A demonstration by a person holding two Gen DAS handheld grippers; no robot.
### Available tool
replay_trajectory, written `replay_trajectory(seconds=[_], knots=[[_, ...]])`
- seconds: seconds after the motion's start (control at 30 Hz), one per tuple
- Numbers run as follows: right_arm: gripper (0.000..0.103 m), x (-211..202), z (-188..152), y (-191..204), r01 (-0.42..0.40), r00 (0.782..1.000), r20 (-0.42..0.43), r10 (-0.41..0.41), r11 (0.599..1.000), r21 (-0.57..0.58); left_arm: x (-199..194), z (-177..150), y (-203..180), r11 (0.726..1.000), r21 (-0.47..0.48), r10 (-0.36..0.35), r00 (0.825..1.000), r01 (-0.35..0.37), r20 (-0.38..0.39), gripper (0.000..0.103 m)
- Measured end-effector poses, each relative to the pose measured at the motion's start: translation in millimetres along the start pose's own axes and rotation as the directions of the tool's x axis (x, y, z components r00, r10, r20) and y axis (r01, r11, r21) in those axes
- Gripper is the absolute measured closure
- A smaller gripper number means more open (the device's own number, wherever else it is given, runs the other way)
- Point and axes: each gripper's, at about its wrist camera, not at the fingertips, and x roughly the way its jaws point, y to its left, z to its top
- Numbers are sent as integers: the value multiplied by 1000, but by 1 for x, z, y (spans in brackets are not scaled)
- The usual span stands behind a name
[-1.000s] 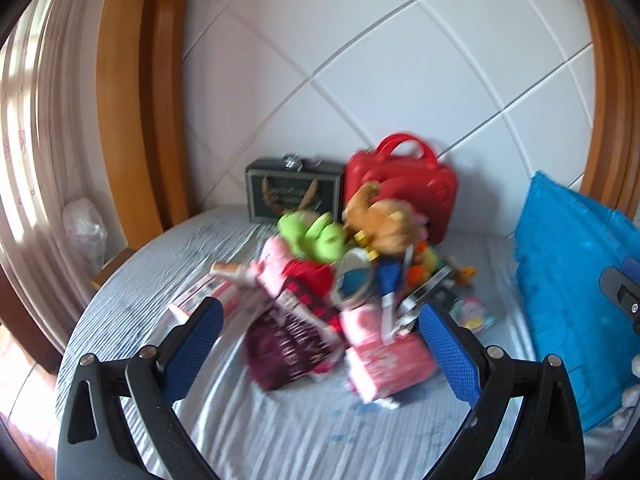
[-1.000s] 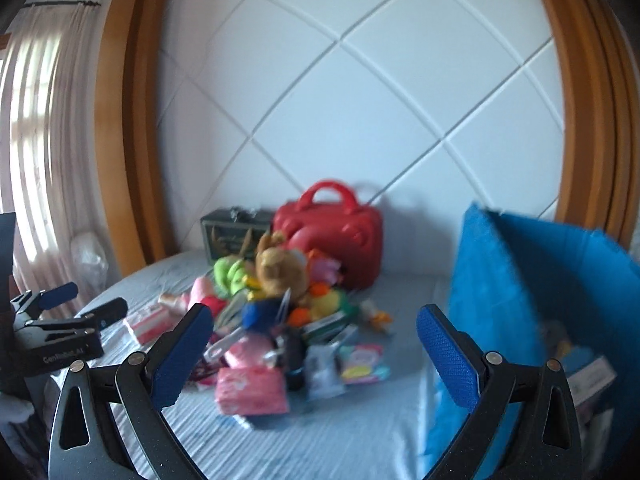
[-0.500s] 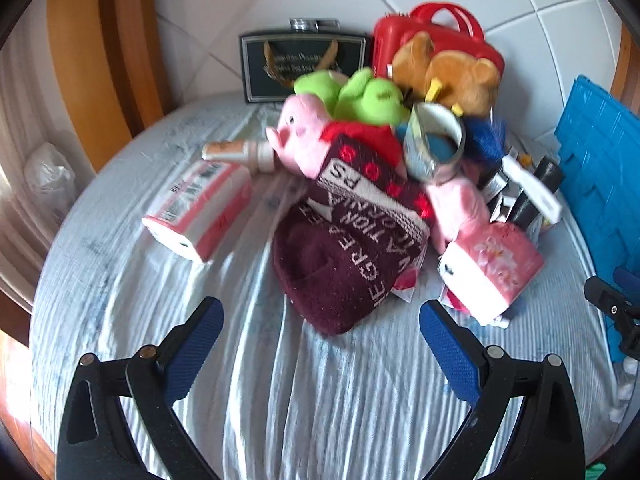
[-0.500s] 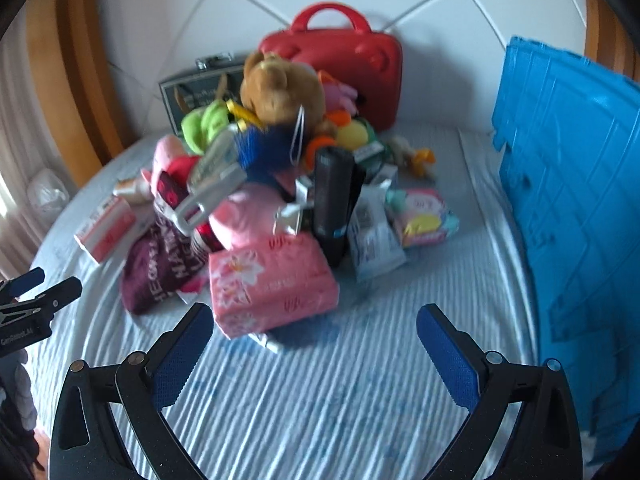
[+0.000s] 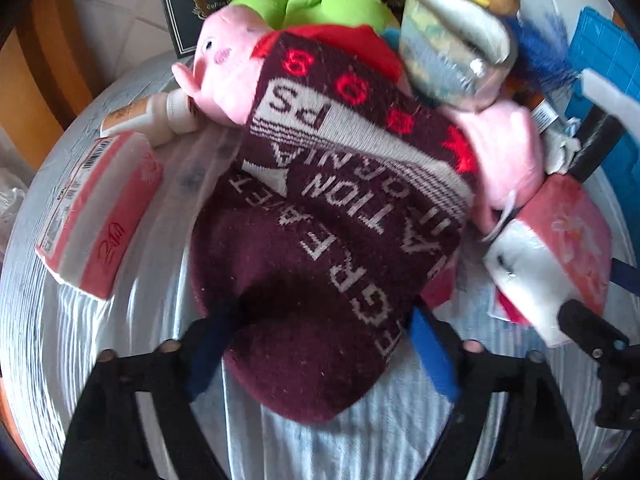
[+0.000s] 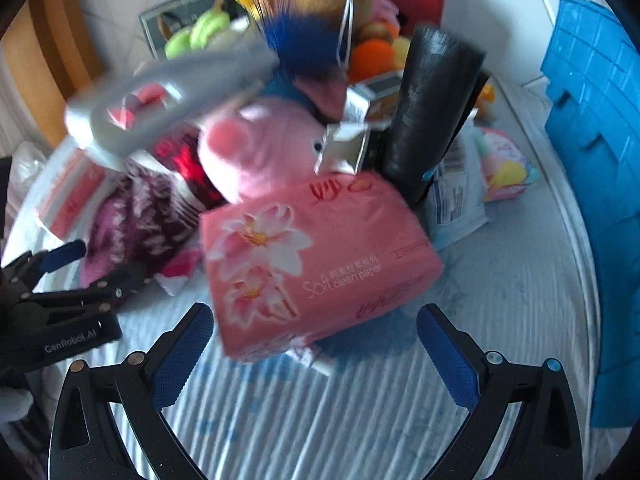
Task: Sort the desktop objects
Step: 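Grasp maroon knit hat with left gripper while right gripper grasps pink tissue pack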
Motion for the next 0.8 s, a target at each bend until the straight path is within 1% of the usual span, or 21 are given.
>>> replay_trajectory(seconds=[0.03, 0.07, 0.1, 0.17, 0.2, 0.27, 0.37, 0.4, 0.47, 0.53, 0.57, 0.63, 0.7, 0.73, 0.8], knots=[[0, 1, 0, -5, -24, 1000, -7, 25, 1000, 13, -1, 0, 2, 1000, -2, -9, 1000, 9, 4, 29], [0, 1, 0, -12, -27, 1000, -11, 27, 999, 25, -4, 0, 6, 1000, -16, -21, 1000, 22, 12, 37], [0, -1, -1, -17, -13, 1000, -8, 13, 999, 29, -7, -1, 10, 999, -29, -29, 999, 30, 16, 45], [0, -5, -4, -32, 38, 999, -9, -38, 998, 42, -13, -5, 22, 997, -63, -32, 999, 33, 21, 51], [0, -7, -6, -43, 64, 998, -14, -64, 996, 62, -17, -8, 29, 997, -81, -18, 1000, 19, 20, 51], [0, -12, -12, -67, 99, 995, -31, -96, 989, 109, -24, -18, 47, 993, -114, 36, 999, -34, 14, 51], [0, -16, -22, -99, 176, 984, -62, -168, 971, 159, -30, -29, 67, 984, -146, 106, 994, -107, -11, 51], [0, -18, -24, -107, 181, 983, -67, -171, 967, 179, -32, -31, 72, 982, -153, 106, 994, -108, -21, 51], [0, -22, -26, -113, 156, 987, -65, -146, 966, 206, -40, -33, 72, 984, -157, 76, 997, -81, -35, 51], [0, -28, -24, -108, 132, 991, -48, -125, 971, 198, -57, -29, 65, 988, -148, 49, 999, -50, -10, 51], [0, -31, -21, -102, 118, 993, -39, -113, 976, 183, -66, -25, 57, 990, -135, 29, 1000, -28, 10, 51], [0, -33, -17, -89, 92, 996, -24, -89, 984, 154, -78, -17, 43, 992, -124, 8, 999, -3, 36, 42], [0, -37, -12, -79, 71, 997, -8, -70, 989, 130, -85, -6, 28, 992, -119, -23, 997, 31, 72, 27], [0, -38, -9, -74, 63, 998, -3, -63, 991, 115, -84, -1, 20, 992, -115, -35, 996, 44, 80, 24], [0, -37, -2, -63, 56, 998, 4, -57, 995, 86, -77, 9, 4, 994, -99, -47, 996, 54, 76, 23]])
